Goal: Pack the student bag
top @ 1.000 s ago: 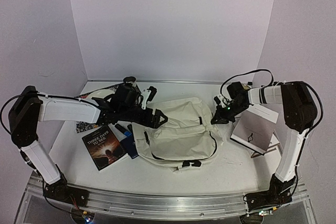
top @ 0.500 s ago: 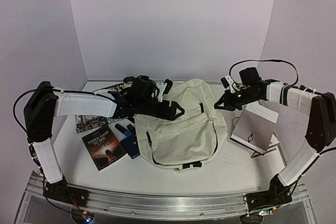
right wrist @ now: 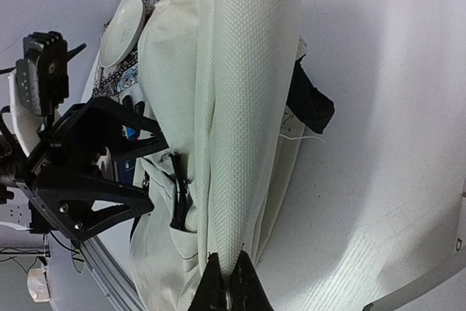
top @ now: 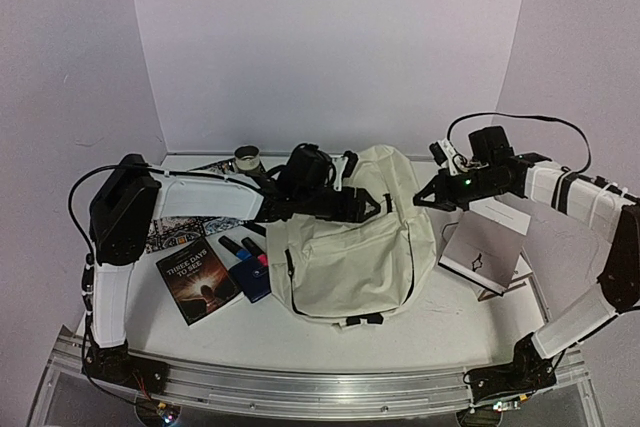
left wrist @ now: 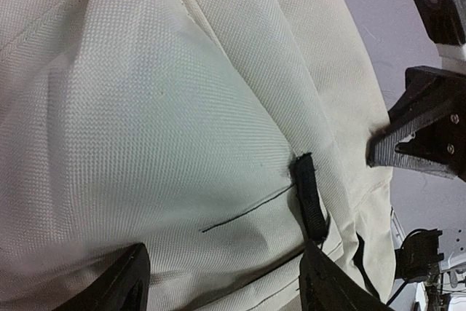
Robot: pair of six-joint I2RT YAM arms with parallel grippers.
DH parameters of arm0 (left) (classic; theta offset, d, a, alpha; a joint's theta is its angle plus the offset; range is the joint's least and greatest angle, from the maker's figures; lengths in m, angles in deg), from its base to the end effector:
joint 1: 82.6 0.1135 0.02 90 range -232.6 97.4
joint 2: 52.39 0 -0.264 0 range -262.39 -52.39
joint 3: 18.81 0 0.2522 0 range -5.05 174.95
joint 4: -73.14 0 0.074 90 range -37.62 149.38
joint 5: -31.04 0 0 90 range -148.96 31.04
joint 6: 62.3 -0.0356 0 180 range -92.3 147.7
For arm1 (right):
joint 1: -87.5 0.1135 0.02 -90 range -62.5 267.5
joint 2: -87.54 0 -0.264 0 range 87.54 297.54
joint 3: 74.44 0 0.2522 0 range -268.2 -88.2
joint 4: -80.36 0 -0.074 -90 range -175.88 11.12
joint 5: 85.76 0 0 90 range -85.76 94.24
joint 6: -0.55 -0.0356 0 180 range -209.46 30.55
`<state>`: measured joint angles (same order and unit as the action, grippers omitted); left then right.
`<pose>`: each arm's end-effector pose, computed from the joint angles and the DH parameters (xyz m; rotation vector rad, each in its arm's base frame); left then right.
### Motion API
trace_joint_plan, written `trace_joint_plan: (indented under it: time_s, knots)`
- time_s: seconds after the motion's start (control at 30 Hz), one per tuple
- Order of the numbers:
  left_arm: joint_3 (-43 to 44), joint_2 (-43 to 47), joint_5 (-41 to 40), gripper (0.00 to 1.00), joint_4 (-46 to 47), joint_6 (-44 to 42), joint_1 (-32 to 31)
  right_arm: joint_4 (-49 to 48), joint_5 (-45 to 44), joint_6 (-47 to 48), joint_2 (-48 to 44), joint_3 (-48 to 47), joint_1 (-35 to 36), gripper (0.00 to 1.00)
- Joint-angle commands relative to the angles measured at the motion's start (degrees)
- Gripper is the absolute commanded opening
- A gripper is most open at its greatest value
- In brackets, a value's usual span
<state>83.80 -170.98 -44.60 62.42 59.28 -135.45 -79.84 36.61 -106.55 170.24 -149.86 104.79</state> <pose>0.2863 -0.3925 0.2271 0.5808 2.1562 -1.1298 0.3087 0.1161 0.2960 -0.3700 2.0636 0.9457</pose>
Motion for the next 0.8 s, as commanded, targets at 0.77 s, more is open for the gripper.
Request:
trace_joint_plan:
  time_s: [0.77]
  knots:
    - [10.14,-7.53,5.63,0.27,5.80,8.71,-1.81,-0.35,-0.38,-1.49,-4.29,0.08,4.87,0.00]
